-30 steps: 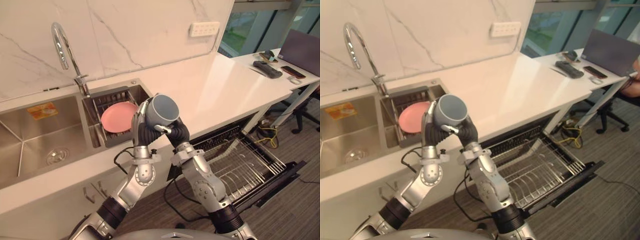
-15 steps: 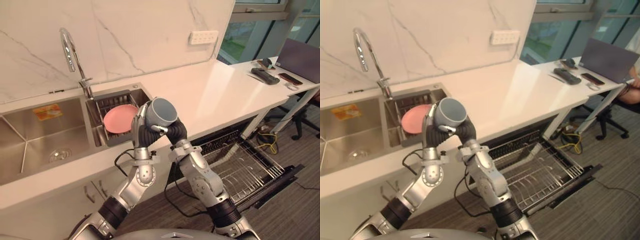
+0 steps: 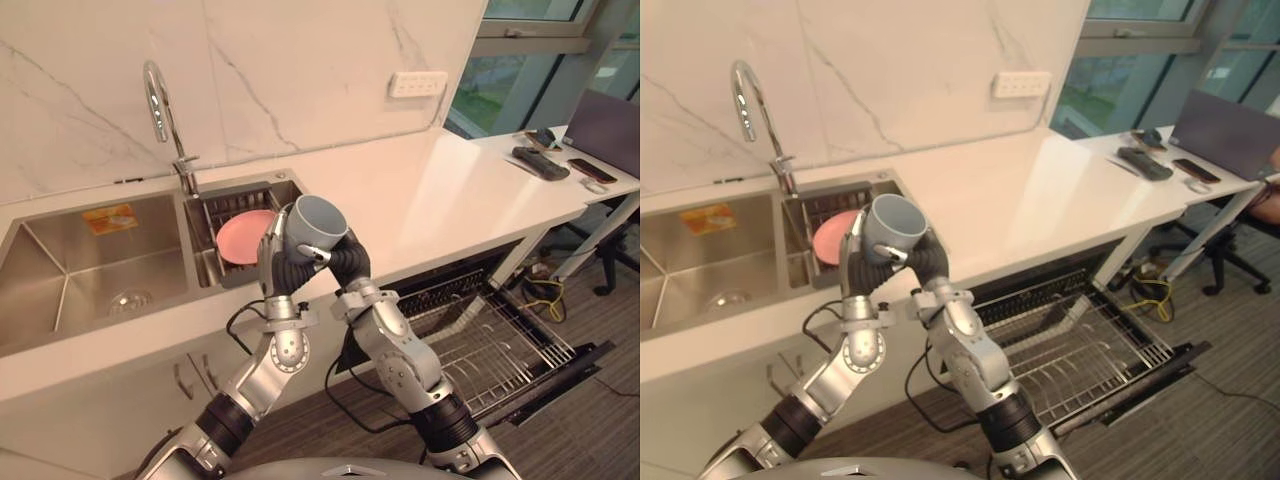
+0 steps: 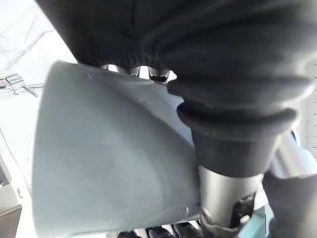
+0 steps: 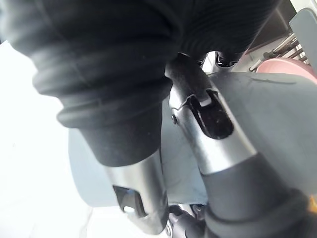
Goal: Walk over to the sink, pick up the cup, carry it to the dishwasher, place the cup inside the dishwasher, then close the dishwasher door
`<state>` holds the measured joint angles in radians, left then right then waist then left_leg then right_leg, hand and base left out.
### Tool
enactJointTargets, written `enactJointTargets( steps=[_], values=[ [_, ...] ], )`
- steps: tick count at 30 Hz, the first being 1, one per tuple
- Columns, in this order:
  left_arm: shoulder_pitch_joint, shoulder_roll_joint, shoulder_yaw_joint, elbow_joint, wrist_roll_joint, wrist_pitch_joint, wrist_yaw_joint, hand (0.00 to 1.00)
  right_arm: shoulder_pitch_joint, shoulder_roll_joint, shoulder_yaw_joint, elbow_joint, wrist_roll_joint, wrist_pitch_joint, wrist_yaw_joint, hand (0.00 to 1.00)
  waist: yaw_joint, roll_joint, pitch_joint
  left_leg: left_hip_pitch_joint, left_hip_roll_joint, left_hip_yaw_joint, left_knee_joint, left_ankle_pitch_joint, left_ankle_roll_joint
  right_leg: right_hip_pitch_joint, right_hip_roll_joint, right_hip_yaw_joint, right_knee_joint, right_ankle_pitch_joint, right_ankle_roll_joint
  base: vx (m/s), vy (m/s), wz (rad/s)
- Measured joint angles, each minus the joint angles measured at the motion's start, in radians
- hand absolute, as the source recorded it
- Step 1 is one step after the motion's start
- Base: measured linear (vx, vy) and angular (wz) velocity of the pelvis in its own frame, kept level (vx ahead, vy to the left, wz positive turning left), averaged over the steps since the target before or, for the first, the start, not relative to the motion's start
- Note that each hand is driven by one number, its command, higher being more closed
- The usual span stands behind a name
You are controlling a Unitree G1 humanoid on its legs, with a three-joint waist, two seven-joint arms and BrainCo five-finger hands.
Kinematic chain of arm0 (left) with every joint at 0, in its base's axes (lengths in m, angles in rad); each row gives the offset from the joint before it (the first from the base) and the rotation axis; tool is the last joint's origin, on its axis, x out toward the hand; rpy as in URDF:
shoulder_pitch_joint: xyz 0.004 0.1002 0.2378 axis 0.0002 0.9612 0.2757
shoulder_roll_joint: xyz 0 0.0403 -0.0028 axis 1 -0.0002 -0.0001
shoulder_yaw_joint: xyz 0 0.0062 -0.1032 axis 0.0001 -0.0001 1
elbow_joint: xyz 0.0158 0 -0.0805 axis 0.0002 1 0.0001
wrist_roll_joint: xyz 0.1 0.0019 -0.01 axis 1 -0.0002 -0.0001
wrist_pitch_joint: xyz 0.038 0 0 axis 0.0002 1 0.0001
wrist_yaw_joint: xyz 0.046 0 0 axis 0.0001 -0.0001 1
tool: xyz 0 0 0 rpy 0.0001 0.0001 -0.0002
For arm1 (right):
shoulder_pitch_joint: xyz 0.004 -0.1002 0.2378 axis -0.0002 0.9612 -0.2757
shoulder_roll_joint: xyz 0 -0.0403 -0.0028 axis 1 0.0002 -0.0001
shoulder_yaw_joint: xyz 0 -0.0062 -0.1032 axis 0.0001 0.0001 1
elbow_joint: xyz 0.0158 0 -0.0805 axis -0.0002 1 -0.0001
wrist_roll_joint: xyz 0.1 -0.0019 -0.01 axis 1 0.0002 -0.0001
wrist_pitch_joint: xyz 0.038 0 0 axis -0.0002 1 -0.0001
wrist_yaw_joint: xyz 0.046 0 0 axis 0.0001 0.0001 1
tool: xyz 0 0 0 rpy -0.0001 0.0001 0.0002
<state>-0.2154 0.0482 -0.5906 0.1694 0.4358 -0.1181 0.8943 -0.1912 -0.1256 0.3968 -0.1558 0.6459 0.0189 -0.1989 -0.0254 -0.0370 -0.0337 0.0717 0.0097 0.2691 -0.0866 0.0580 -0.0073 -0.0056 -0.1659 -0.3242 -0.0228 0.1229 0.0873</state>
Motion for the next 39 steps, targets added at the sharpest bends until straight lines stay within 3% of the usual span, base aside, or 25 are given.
enactJointTargets(
  steps=[4, 9, 10, 19, 30, 34, 37, 39],
  values=[
    [-0.001, 0.012, -0.001, 0.002, 0.000, -0.041, 0.023, 1.00, -0.011, 0.000, 0.025, 0.020, 0.055, -0.094, 0.002, 1.00, 0.003, 0.001, -0.002, -0.003, 0.005, -0.017, 0.000, 0.006, -0.003, 0.002, 0.008, -0.016, -0.001, 0.000, 0.000, 0.04, -0.033, 0.10],
    [-0.022, 0.032, -0.001, 0.012, 0.002, -0.091, 0.034, 1.00, -0.023, 0.000, 0.034, 0.025, 0.075, -0.152, 0.009, 1.00, 0.017, 0.002, -0.002, -0.005, 0.012, -0.020, 0.000, 0.007, -0.008, 0.005, 0.011, -0.016, -0.008, 0.004, -0.009, 0.00, -0.007, 0.01],
    [-0.038, 0.032, -0.001, 0.036, 0.002, -0.101, 0.041, 0.00, -0.037, 0.000, 0.034, 0.050, 0.088, -0.170, 0.015, 1.00, 0.018, 0.001, -0.003, -0.011, 0.013, -0.021, 0.000, 0.008, -0.009, 0.005, 0.014, -0.016, -0.018, 0.007, -0.015, -0.01, -0.007, 0.04],
    [-0.056, 0.036, -0.016, 0.149, 0.020, -0.150, 0.055, 0.00, -0.073, 0.001, 0.021, 0.099, 0.154, -0.201, 0.015, 1.00, 0.026, 0.013, 0.007, -0.022, 0.045, -0.020, 0.001, 0.021, -0.031, 0.006, 0.050, -0.017, -0.050, 0.016, -0.039, 0.01, -0.031, -0.02],
    [-0.052, 0.029, -0.050, 0.175, 0.061, -0.185, 0.096, 0.00, -0.094, 0.000, -0.014, 0.099, 0.272, -0.290, 0.039, 1.00, 0.025, 0.036, 0.050, -0.024, 0.075, -0.018, 0.001, 0.026, -0.052, 0.006, 0.082, -0.016, -0.063, 0.017, -0.053, 0.02, -0.019, -0.01],
    [-0.052, 0.026, -0.049, 0.170, 0.079, -0.143, 0.106, 0.00, -0.094, 0.003, -0.020, 0.099, 0.270, -0.328, 0.046, 1.00, 0.025, 0.036, 0.052, -0.022, 0.077, -0.016, 0.001, 0.026, -0.054, 0.006, 0.086, -0.016, -0.059, 0.015, -0.054, 0.04, -0.008, -0.02],
    [-0.050, 0.024, -0.039, 0.150, 0.075, -0.083, 0.103, 0.00, -0.094, 0.041, -0.057, 0.095, 0.268, -0.353, 0.046, 1.00, 0.024, 0.038, 0.061, -0.017, 0.076, -0.010, 0.001, 0.027, -0.053, 0.009, 0.086, -0.012, -0.058, 0.016, -0.054, 0.02, 0.003, -0.04],
    [-0.035, 0.021, -0.033, 0.144, 0.036, -0.028, 0.064, 0.00, -0.094, 0.080, -0.106, 0.043, 0.267, -0.395, 0.046, 1.00, 0.024, 0.038, 0.066, -0.016, 0.074, -0.007, 0.001, 0.026, -0.054, 0.009, 0.085, -0.010, -0.058, 0.016, -0.052, 0.00, 0.000, 0.00]
  ],
)
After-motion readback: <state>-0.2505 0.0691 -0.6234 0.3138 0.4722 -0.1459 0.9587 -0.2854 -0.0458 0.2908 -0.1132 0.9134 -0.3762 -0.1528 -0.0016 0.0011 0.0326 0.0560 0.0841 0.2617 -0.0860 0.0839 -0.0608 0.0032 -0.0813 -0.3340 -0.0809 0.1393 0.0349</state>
